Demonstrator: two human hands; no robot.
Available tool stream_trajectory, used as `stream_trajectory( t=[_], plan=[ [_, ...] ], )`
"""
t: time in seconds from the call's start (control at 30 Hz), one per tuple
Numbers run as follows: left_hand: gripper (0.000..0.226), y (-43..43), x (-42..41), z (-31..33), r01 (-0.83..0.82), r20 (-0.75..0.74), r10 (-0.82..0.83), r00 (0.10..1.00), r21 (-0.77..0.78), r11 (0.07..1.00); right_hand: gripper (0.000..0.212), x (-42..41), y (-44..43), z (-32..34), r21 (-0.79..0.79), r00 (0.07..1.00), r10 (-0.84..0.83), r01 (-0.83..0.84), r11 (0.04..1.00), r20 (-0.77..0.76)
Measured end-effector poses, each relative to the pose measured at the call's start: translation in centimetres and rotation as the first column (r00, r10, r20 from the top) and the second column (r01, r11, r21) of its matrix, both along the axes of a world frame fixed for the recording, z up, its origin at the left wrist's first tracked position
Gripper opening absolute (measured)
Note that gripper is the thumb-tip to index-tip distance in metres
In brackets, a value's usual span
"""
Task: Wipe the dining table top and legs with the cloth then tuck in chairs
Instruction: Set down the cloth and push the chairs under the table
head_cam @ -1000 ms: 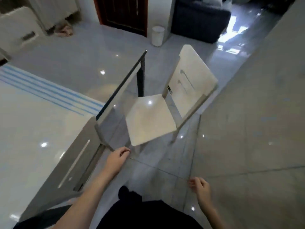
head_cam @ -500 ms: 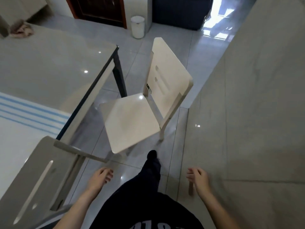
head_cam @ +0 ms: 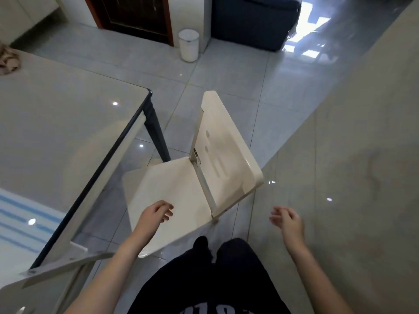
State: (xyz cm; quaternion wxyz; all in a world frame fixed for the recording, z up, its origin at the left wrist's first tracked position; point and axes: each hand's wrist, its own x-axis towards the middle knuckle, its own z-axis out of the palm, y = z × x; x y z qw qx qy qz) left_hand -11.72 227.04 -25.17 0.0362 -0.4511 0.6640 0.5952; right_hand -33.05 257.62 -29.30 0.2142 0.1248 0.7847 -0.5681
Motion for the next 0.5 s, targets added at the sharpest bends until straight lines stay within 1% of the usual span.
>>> stream_trajectory(
  t=[0.1,0.2,0.27,0.3,0.33,0.37,0.4,0.43,0.5],
  plan=[
    [0.02,-0.2,-3.9,1.5,0.018,-0.036,-0.019,0.999,-0.034,0.999,0.028,-5.5,-4.7,4.2,-0.09,0.992,0.077,-0.086,0.992,-0.104],
    [0.021,0.4,-7.3,2.5,-0.015,-0.075,0.011,0.997,-0.054,0.998,0.027,-10.1,-9.8,7.7,-0.141,0.967,0.167,-0.195,0.971,-0.191],
    [0.02,1.3,-9.8,3.6,-0.049,-0.122,0.04,0.992,-0.072,0.996,0.026,-12.7,-12.8,9.3,-0.142,0.932,0.26,-0.301,0.943,-0.251],
    [0.019,1.8,-11.1,4.0,-0.066,-0.147,0.054,0.988,-0.077,0.995,0.025,-14.0,-14.3,9.8,-0.116,0.9,0.323,-0.369,0.922,-0.294],
    [0.016,2.4,-12.4,4.3,-0.087,-0.165,0.073,0.984,-0.076,0.993,0.024,-15.3,-15.8,10.4,-0.078,0.853,0.393,-0.443,0.893,-0.343],
    [0.014,3.0,-13.7,4.5,-0.115,-0.172,0.102,0.98,-0.07,0.991,0.023,-16.5,-17.4,10.8,-0.011,0.786,0.473,-0.519,0.854,-0.398],
    [0.015,3.6,-15.0,4.7,-0.149,-0.175,0.136,0.975,-0.061,0.987,0.021,-17.6,-18.9,11.0,0.069,0.699,0.554,-0.592,0.803,-0.452],
    [0.019,4.2,-16.3,4.8,-0.183,-0.172,0.172,0.97,-0.052,0.982,0.019,-18.7,-20.4,11.2,0.164,0.594,0.629,-0.648,0.744,-0.502],
    [0.027,5.5,-18.8,4.9,-0.219,-0.15,0.211,0.966,-0.036,0.975,0.021,-20.7,-23.5,10.9,0.353,0.342,0.738,-0.712,0.607,-0.582]
  ],
)
